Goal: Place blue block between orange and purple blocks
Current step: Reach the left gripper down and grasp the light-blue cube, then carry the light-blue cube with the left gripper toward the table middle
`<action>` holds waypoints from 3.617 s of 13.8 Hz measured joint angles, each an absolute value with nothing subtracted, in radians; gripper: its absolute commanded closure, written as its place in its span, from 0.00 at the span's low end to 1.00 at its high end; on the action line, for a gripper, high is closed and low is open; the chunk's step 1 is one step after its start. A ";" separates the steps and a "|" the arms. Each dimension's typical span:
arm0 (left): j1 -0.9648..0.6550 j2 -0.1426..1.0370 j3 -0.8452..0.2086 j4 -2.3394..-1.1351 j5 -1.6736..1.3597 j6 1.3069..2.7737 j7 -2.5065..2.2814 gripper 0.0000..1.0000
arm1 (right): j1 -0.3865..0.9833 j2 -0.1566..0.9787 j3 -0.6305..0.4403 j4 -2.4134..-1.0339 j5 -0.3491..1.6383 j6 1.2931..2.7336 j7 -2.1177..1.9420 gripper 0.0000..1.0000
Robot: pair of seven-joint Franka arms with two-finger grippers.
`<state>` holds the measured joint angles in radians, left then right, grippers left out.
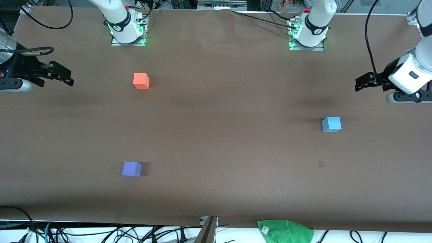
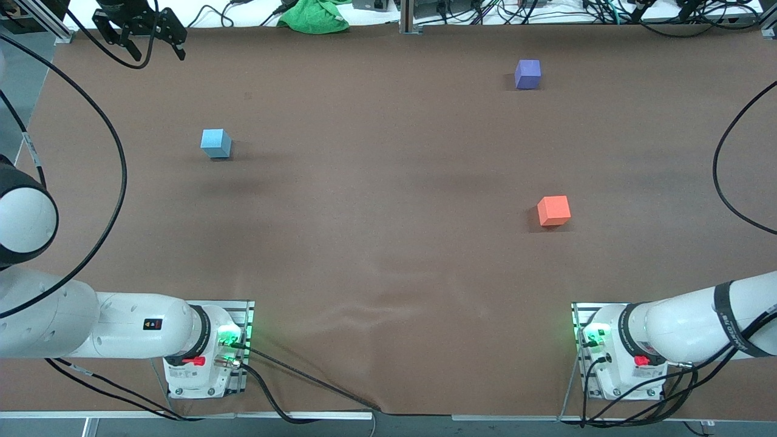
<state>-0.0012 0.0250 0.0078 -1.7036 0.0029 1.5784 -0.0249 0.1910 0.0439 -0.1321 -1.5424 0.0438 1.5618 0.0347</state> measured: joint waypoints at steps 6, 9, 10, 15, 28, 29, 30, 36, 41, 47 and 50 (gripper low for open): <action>0.063 0.159 0.012 -1.708 0.003 1.641 0.047 0.00 | 0.191 0.044 -0.135 -1.542 0.044 1.572 0.035 0.00; 0.063 0.230 0.010 -1.755 0.003 1.795 0.048 0.00 | 0.191 0.045 -0.136 -1.542 0.044 1.574 0.035 0.00; 0.063 0.243 0.009 -1.797 0.003 1.876 0.048 0.00 | 0.191 0.045 -0.137 -1.542 0.044 1.575 0.035 0.00; 0.063 0.276 0.008 -2.055 0.036 2.280 0.050 0.00 | 0.191 0.045 -0.141 -1.542 0.044 1.576 0.035 0.00; 0.063 0.438 0.005 -2.149 0.064 2.533 0.051 0.85 | 0.191 0.047 -0.153 -1.543 0.044 1.577 0.035 0.00; 0.063 0.434 0.002 -2.146 0.064 2.531 0.051 0.85 | 0.191 0.047 -0.153 -1.543 0.044 1.577 0.035 0.00; 0.062 0.423 -0.004 -2.139 0.064 2.519 0.051 0.85 | 0.191 0.047 -0.153 -1.543 0.044 1.577 0.035 0.00; 0.024 0.315 -0.226 -1.877 0.063 2.041 0.024 0.80 | 0.190 0.047 -0.155 -1.543 0.044 1.579 0.035 0.00; -0.227 0.427 -0.303 -1.672 0.062 1.970 -0.390 0.76 | 0.191 0.047 -0.156 -1.543 0.044 1.583 0.035 0.00; -0.424 0.731 -0.289 -1.553 0.067 2.222 -0.558 0.20 | 0.191 0.060 -0.156 -1.521 0.044 1.598 0.035 0.00; -0.425 0.799 -0.281 -1.540 0.133 2.298 -0.562 0.00 | 0.190 0.073 -0.156 -1.517 0.076 1.598 0.036 0.00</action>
<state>-0.4248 0.7990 -0.2815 -1.5402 0.1328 2.2976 -0.5618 0.1904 0.0734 -0.1565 -1.5166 0.0759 1.5976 0.0355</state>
